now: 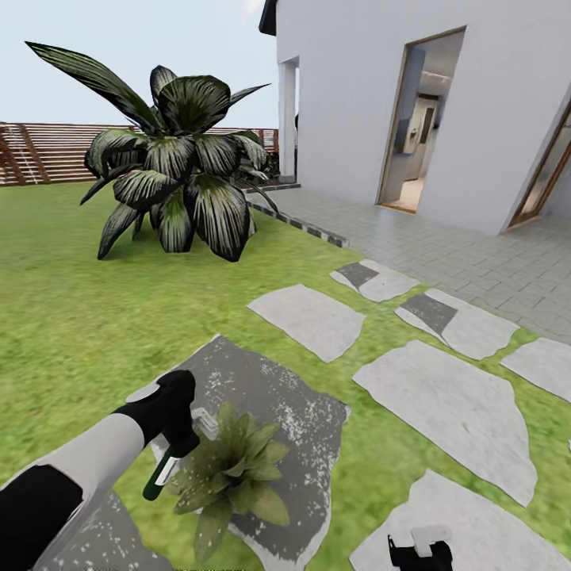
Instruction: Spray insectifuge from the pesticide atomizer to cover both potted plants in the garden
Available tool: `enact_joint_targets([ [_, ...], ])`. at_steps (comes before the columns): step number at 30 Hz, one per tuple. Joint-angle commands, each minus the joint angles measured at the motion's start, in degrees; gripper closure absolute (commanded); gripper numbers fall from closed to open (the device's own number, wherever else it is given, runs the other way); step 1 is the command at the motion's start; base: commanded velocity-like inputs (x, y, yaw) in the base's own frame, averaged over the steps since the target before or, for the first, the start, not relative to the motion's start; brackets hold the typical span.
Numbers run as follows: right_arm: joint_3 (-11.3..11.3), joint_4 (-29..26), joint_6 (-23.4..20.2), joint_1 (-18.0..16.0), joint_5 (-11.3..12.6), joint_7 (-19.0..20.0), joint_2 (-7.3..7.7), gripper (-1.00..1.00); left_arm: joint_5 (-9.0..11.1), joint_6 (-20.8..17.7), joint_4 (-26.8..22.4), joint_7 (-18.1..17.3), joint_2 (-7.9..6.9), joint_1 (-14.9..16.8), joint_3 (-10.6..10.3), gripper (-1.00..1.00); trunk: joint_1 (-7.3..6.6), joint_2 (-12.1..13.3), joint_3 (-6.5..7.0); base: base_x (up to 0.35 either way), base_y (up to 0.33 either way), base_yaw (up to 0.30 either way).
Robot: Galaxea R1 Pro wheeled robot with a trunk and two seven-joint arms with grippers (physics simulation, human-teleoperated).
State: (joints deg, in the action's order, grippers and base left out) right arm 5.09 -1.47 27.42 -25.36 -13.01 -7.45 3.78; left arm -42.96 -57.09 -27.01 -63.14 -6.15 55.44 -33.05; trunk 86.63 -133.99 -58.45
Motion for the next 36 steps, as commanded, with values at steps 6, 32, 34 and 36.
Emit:
enact_joint_targets([
  [6, 0.5, 0.1, 0.2, 0.0, -0.6, -0.2, 0.0, -1.0, -0.5, -0.3, -0.1, -0.5, -0.07, 0.2, -0.2, 1.0, -0.01, 0.0, -0.05, 0.002, -0.003, 0.224],
  [32, 0.5, 0.1, 0.2, 0.0, -0.6, -0.2, 0.0, -1.0, -4.5, -0.5, -0.2, -0.7, 0.22, 0.3, 0.3, 1.0, -0.01, 0.0, -0.05, 0.089, -0.195, 0.145],
  [34, 0.5, 0.1, 0.2, 0.0, -0.6, -0.2, 0.0, -1.0, -4.5, -0.5, -0.2, -0.7, 0.28, 0.2, 0.4, 1.0, -0.01, 0.0, -0.05, 0.019, -0.007, 0.003],
  [36, 0.5, 0.1, 0.2, 0.0, -0.6, -0.2, 0.0, -1.0, -4.5, -0.4, -0.2, -0.8, 0.26, -0.1, 0.4, 1.0, -0.01, 0.0, -0.05, 0.005, -0.002, 0.05],
])
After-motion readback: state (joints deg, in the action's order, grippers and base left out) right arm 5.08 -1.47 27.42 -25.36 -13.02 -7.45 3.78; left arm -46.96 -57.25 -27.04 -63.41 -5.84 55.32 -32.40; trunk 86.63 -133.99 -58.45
